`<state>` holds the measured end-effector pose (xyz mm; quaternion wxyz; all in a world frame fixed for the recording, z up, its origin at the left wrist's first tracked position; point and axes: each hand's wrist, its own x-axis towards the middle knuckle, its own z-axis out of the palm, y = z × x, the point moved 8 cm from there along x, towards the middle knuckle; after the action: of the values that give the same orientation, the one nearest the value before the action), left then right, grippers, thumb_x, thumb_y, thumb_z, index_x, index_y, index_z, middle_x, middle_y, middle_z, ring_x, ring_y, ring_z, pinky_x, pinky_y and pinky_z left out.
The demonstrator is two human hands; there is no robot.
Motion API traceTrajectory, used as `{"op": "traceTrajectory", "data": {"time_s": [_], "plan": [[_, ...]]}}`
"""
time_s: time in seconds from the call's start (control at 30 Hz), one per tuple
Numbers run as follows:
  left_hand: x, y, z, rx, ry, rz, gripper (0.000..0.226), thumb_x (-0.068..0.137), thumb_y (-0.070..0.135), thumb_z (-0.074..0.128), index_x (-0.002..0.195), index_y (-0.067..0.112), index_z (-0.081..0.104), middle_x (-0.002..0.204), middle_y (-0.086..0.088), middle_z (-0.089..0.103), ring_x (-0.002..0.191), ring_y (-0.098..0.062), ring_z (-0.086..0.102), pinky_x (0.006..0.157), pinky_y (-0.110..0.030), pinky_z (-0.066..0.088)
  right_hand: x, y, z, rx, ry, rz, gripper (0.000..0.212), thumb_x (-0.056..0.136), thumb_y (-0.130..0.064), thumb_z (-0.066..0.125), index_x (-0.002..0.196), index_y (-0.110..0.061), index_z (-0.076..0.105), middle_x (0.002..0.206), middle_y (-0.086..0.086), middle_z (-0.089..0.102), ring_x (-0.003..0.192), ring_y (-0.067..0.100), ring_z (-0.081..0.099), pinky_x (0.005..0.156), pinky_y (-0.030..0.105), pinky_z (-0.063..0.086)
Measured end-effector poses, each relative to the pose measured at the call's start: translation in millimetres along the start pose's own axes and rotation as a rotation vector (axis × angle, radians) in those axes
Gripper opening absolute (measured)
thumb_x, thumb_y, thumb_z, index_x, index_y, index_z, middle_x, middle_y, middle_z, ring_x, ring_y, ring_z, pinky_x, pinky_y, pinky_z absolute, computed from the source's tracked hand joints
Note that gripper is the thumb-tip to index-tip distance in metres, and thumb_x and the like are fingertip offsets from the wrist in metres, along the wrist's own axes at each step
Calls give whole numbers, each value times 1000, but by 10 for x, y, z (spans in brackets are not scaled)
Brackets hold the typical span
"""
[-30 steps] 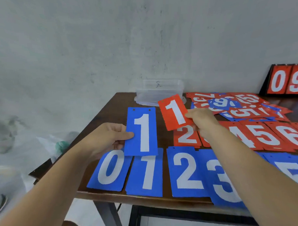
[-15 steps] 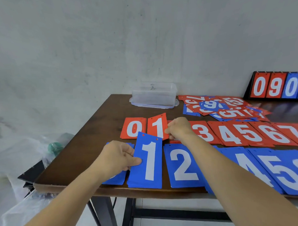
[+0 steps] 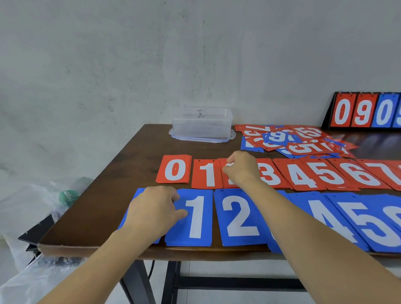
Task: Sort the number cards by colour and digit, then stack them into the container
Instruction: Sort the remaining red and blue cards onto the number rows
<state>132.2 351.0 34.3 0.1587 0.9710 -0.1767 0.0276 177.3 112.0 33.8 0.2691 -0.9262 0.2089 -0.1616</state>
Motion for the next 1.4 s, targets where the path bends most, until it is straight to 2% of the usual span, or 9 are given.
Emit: {"op": "traceTrajectory", "data": {"time_s": [0.07,0.2,0.3,0.4,0.6,0.9,1.13,1.27,1.4], "plan": [[42,24,-28,-53,30,9,41,84,46,70,117,24,64,87,11,66,83,-6,62,76,-25,54,18,71,-182,16,56,-6,13,88,-11,62,96,-3,70,101,14,68,94,26,66,81,39,57],[193,256,-47,-138,54,70,39,84,42,71,116,22,64,87,11,65,83,-7,62,78,-28,55,20,351,-479,-26,100,25,20,89,-12,60,73,-5,68,73,11,65,67,21,63,70,38,58],[361,554,-7,-184,58,137,42,83,42,72,119,21,64,103,7,67,93,-9,62,82,-27,54,-19,641,-704,-44,115,78,18,92,-14,58,88,-7,74,96,11,71,87,23,68,76,37,57],[556,908,62,-217,49,201,43,84,40,71,121,20,63,116,5,66,102,-10,61,87,-27,53,3,957,-908,-65,120,126,21,91,-13,54,84,-8,73,94,11,71,88,25,68,74,36,56],[1040,1609,213,-233,51,267,36,83,40,72,112,22,66,107,6,68,100,-10,61,96,-38,50,306,1504,-1258,-66,122,157,25,86,-9,51,66,-8,66,73,11,67,69,24,64,67,38,57],[1987,2338,671,-273,15,187,33,82,34,74,108,16,68,100,1,68,94,-17,63,90,-38,52,1209,2279,-1707,-99,123,157,25,81,-9,53,57,-16,60,68,6,62,70,23,63,71,40,58],[2583,2504,1028,-332,35,39,32,83,32,73,107,12,69,109,-4,68,98,-21,64,90,-42,53,1758,2750,-1675,-168,4,108,15,90,-23,64,98,-14,72,104,3,69,94,18,63,76,30,50],[2860,2594,1146,-326,39,-61,50,86,40,69,125,10,60,120,-6,65,105,-21,61,89,-35,52,1994,2759,-1503,-82,-56,42,32,87,-28,69,116,-14,66,122,3,63,111,20,58,95,36,50],[3114,2712,1341,-236,10,-104,79,82,62,63,138,9,48,138,-8,53,126,-27,49,95,-38,45,2224,2681,-1272,-25,-82,-15,54,83,-35,72,130,-14,55,128,5,59,116,23,55,97,42,49]]}}
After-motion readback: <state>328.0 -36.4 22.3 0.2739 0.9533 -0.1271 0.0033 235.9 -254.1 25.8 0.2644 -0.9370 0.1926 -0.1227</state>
